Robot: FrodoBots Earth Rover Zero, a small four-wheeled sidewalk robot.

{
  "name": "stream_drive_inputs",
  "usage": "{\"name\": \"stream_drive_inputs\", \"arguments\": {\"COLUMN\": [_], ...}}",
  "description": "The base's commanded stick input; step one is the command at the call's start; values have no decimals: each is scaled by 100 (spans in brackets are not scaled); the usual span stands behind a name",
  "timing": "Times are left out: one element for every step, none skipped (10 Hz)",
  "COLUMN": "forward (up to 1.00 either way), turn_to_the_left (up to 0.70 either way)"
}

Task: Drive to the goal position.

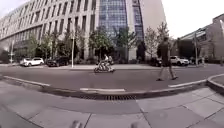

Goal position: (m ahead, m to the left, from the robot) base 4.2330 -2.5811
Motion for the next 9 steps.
{"name": "stream_drive_inputs", "arguments": {"forward": [0,0,0,0,0,0,0,0,0], "turn_to_the_left": [45,45,45,45,0,0,0,0,0]}}
